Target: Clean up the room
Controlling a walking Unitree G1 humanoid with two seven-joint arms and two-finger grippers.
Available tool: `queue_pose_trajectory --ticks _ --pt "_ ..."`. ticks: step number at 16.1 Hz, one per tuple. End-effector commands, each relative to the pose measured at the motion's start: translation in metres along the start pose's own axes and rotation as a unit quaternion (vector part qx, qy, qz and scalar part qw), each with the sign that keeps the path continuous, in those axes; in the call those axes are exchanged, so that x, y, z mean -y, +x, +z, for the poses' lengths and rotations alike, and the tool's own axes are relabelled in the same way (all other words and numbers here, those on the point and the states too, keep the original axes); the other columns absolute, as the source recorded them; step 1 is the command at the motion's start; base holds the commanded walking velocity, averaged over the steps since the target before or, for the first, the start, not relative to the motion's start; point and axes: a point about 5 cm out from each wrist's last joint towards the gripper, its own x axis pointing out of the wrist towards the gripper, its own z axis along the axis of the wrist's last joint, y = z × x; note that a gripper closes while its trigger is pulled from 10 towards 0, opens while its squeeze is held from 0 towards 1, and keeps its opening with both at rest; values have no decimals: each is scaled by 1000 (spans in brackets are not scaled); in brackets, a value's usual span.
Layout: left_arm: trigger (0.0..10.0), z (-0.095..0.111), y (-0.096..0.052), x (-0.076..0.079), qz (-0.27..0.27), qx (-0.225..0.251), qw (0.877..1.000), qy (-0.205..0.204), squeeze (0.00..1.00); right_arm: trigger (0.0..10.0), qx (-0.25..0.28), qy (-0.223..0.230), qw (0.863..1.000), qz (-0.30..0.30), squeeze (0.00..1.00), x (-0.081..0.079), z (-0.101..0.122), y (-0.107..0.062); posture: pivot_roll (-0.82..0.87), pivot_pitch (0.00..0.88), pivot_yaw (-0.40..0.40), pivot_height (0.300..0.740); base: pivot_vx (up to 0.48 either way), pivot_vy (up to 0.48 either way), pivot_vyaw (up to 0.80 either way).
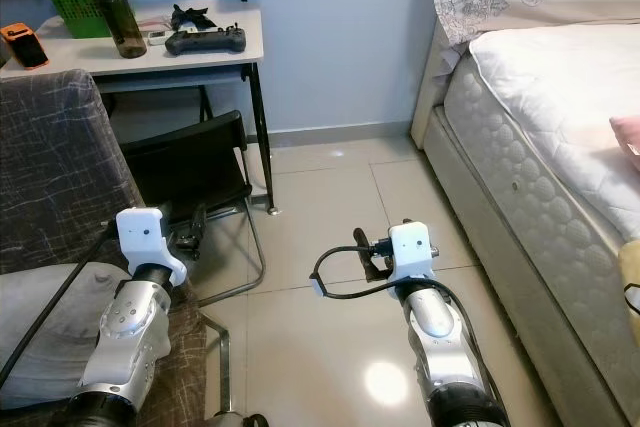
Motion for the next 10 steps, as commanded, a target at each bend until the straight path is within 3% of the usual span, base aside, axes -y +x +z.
queue_pose_trajectory --ticks 1,2,5,7,8,10 --pt "10000 5 6 12 -56 -11 998 -2 0 10000 -35 22 999 -28 0 1 -12 -10 -304 0 156 740 0 0 0" --pt "10000 5 0 6 -53 -2 998 12 0 10000 -37 16 999 1 0 -8 -13 -5 -301 0 156 740 0 0 0" --pt "10000 7 1 4 -52 5 999 12 0 10000 -38 15 999 8 0 -12 -12 -6 -291 0 151 740 0 0 0" --pt "10000 -13 -15 2 -37 -8 999 3 0 10000 -46 -9 998 31 0 -5 -4 2 -222 0 63 740 0 0 0" --pt "10000 -12 -18 -1 -15 3 1000 -3 0 10000 -48 -20 997 52 0 -5 0 11 -168 0 18 740 0 0 0" --pt "10000 -6 -25 -6 0 22 999 26 0 10000 -56 -15 995 78 0 -16 3 23 -104 0 -21 740 0 0 0"
